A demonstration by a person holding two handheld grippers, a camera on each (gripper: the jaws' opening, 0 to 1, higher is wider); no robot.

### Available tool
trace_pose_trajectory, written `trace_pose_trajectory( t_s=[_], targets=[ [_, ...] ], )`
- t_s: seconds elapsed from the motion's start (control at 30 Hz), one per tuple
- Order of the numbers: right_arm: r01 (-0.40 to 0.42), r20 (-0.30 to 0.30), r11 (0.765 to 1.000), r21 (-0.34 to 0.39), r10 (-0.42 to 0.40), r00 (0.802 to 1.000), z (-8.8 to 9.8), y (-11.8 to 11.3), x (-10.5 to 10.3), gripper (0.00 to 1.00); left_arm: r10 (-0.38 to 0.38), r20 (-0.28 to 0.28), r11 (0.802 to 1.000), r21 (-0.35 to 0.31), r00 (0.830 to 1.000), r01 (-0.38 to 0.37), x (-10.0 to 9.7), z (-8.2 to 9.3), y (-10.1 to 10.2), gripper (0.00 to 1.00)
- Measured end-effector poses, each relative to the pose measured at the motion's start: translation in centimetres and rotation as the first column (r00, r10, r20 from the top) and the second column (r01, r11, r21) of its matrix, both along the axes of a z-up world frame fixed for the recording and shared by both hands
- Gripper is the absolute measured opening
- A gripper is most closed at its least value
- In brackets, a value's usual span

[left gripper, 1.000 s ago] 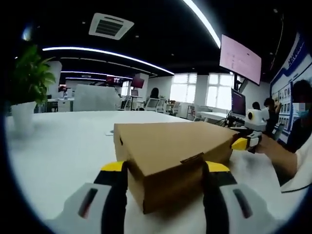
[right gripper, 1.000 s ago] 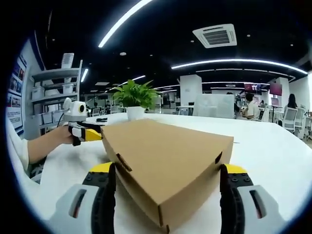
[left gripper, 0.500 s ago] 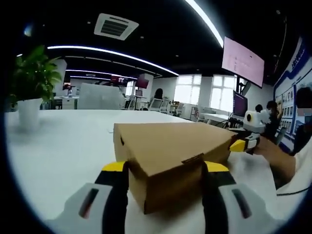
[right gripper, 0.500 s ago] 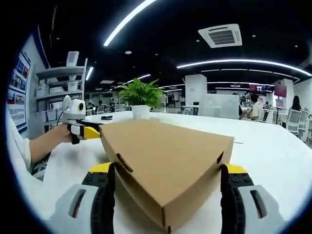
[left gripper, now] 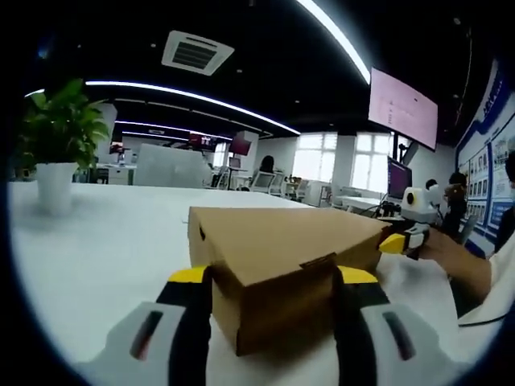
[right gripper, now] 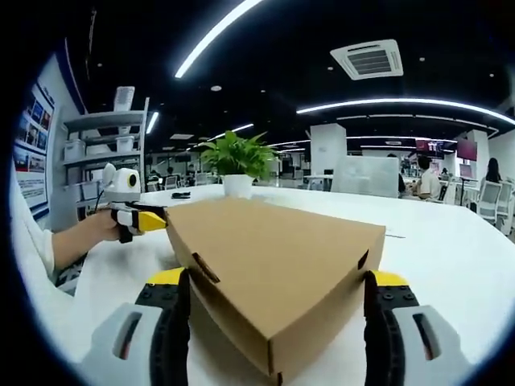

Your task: Operate the shoe box by opening the lid, removing the specified soft item, and placing it in the target area until the item is outside and the box remains undamaged.

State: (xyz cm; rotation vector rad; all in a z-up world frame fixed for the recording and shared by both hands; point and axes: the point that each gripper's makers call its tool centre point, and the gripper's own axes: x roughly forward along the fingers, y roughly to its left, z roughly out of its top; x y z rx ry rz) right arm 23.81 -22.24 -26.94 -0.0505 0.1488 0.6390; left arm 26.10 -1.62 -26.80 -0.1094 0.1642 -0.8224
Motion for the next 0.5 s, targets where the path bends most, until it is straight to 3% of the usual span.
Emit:
trace_pose_trajectory(
  t_s=[0.5],
  targets=[
    [-0.042, -0.008, 0.999, -0.006, 0.042, 0.999, 0.04, -0.35, -0.13, 0.92, 0.032, 0.033, 0.999, 0.026, 0.999, -0.033, -1.04, -0.18, -0.49, 0.60]
  ],
)
